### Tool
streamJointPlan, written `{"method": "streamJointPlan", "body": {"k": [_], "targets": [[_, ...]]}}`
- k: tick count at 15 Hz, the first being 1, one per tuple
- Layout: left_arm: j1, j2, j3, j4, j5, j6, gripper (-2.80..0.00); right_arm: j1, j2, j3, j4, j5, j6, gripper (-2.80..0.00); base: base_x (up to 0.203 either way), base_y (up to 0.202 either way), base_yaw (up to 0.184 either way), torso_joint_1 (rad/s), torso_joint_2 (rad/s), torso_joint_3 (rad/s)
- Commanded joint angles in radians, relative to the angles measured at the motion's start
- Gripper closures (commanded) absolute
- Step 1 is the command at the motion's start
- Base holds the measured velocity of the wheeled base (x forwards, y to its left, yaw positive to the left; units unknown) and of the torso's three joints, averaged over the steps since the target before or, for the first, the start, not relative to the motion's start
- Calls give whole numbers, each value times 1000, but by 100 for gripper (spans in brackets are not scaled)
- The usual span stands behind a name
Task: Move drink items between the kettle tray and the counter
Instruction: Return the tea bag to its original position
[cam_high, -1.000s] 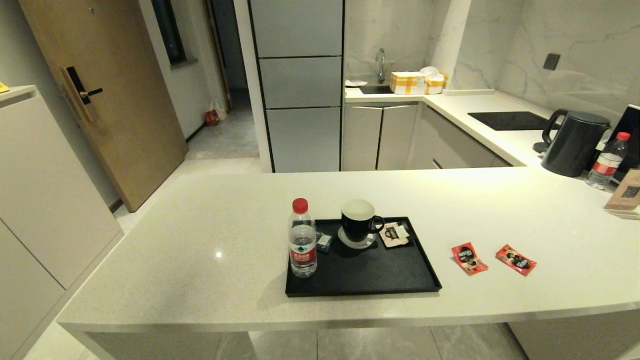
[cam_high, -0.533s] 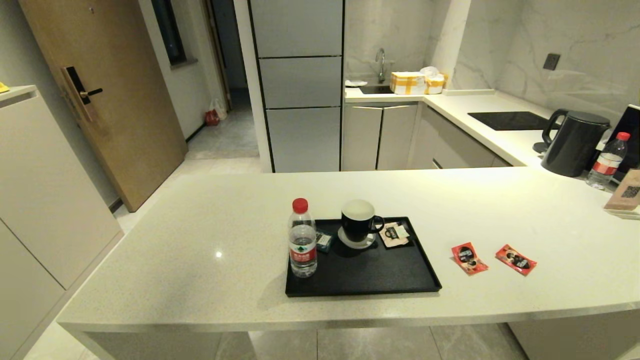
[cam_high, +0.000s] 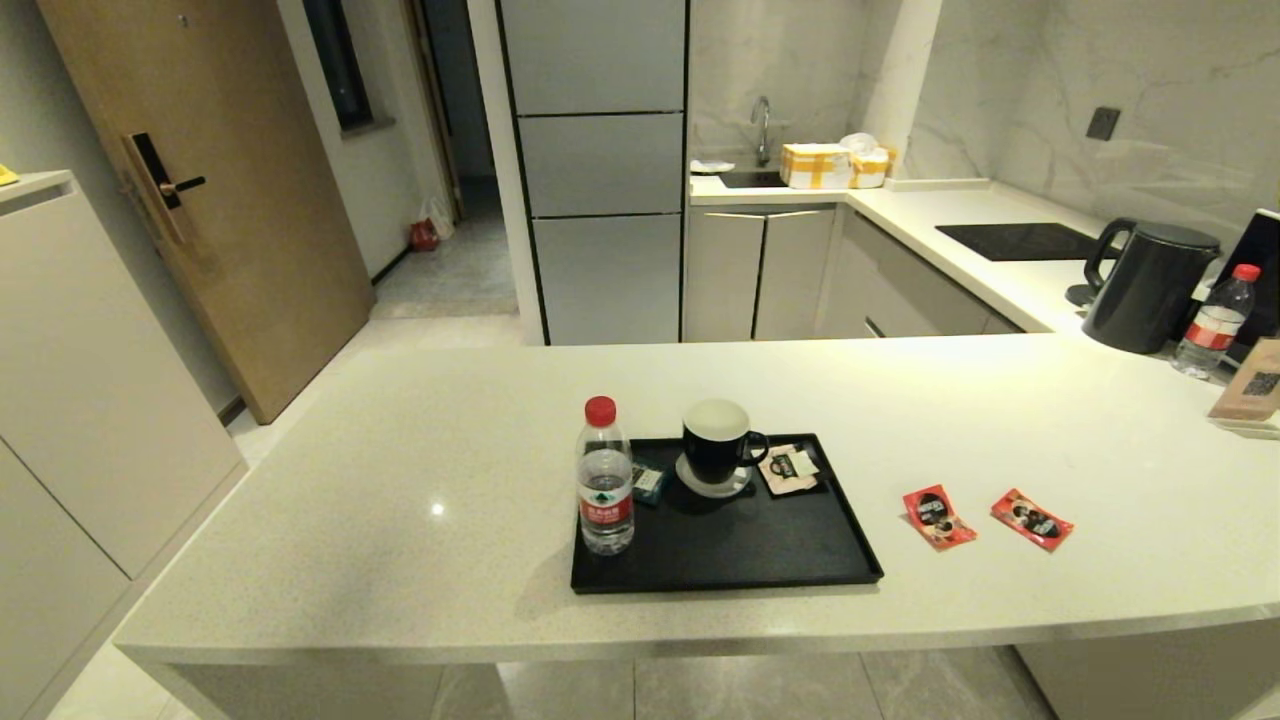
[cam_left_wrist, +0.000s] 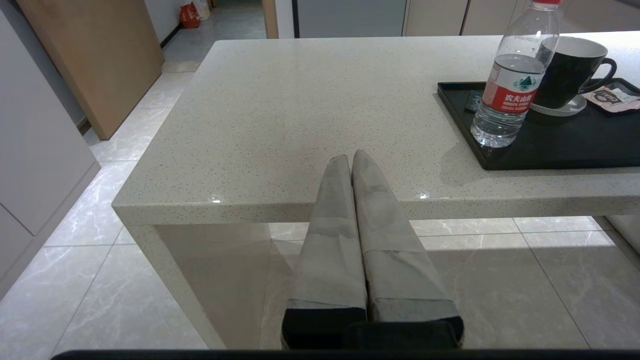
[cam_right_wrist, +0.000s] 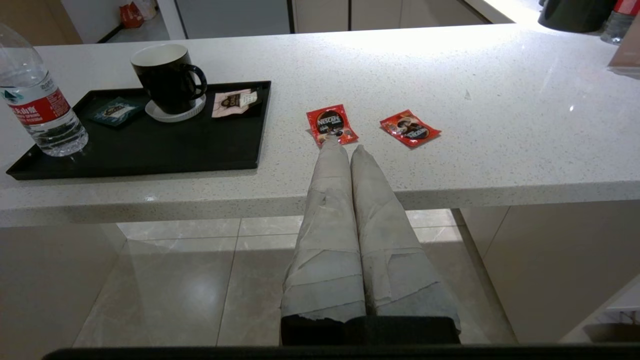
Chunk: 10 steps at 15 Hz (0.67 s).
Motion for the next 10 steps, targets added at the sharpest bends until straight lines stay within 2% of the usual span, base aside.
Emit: {"method": "streamJointPlan", "body": {"k": [1, 10], "targets": [[0, 0, 0, 0, 0, 0, 0, 0, 0, 0, -1, 0, -1, 0, 0, 0, 0, 0, 0, 0], [0, 0, 0, 0, 0, 0, 0, 0, 0, 0, -1, 0, -1, 0, 0, 0, 0, 0, 0, 0]]}}
